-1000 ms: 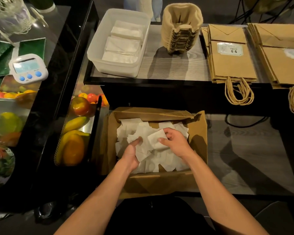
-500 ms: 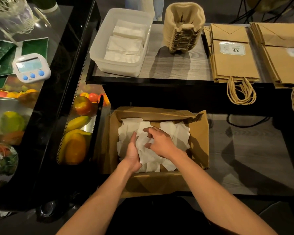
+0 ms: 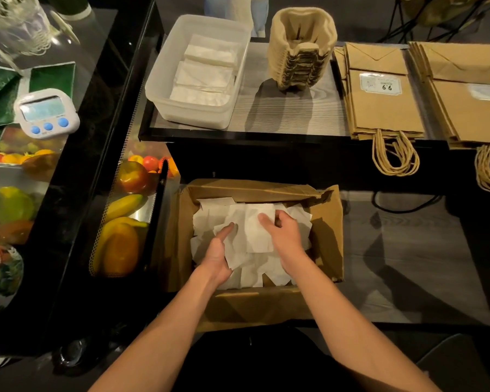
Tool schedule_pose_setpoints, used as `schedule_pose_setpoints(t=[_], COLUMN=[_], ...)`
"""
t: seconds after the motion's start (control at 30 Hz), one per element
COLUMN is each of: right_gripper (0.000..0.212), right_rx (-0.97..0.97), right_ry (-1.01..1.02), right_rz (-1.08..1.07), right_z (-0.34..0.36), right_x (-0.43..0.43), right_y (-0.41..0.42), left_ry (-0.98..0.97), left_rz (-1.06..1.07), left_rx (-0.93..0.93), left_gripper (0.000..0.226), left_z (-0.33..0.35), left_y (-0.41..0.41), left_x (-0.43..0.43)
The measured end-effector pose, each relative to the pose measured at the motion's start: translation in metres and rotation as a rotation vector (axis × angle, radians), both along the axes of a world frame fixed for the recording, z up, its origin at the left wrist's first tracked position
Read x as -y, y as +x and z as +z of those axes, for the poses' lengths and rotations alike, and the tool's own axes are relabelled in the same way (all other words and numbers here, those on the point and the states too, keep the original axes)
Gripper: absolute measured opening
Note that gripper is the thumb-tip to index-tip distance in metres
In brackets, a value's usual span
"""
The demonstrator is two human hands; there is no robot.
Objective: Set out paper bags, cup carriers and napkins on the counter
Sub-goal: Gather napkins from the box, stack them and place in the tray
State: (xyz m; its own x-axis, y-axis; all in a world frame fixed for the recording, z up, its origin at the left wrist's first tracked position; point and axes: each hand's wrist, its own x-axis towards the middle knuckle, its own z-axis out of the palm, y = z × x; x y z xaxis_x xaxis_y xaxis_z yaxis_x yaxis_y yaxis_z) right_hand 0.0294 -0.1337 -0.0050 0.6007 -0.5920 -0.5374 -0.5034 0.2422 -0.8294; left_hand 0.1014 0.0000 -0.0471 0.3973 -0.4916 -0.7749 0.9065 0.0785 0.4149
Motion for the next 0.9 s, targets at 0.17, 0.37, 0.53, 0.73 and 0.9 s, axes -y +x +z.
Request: schedule_pose_setpoints(t=[0.17, 0.37, 0.53, 0.73, 0.9], right_gripper=[0.031, 0.044, 0.042, 0.064, 0.055], right_rx=[-0.082, -0.078, -0.049, -0.058, -0.064], right_ry=[0.328, 0.159, 0.040, 0.090, 0.043], right_rz=[-0.279, -0.245, -0.199, -0.144, -0.124], right_z=[-0.001, -0.006, -0.009, -0.008, -0.010], right_x=[-0.015, -0.026, -0.029, -0.029, -0.025], right_y=[0.001, 0.003, 0.006, 0.007, 0.008], left_ry=[0.004, 0.112, 0.095, 0.041, 0.022], left_rz=[0.005, -0.063, -0.068, 0.014, 0.015], left_rx=[0.010, 0.098, 0.104, 0.061, 0.054], left_gripper=[0.036, 0.031, 0.034, 0.039, 0.033], left_z=[0.006, 0.007, 0.007, 0.013, 0.013], left_y=[-0.001, -0.004, -0.004, -0.002, 0.000], left_x=[0.002, 0.004, 0.005, 0.005, 0.003])
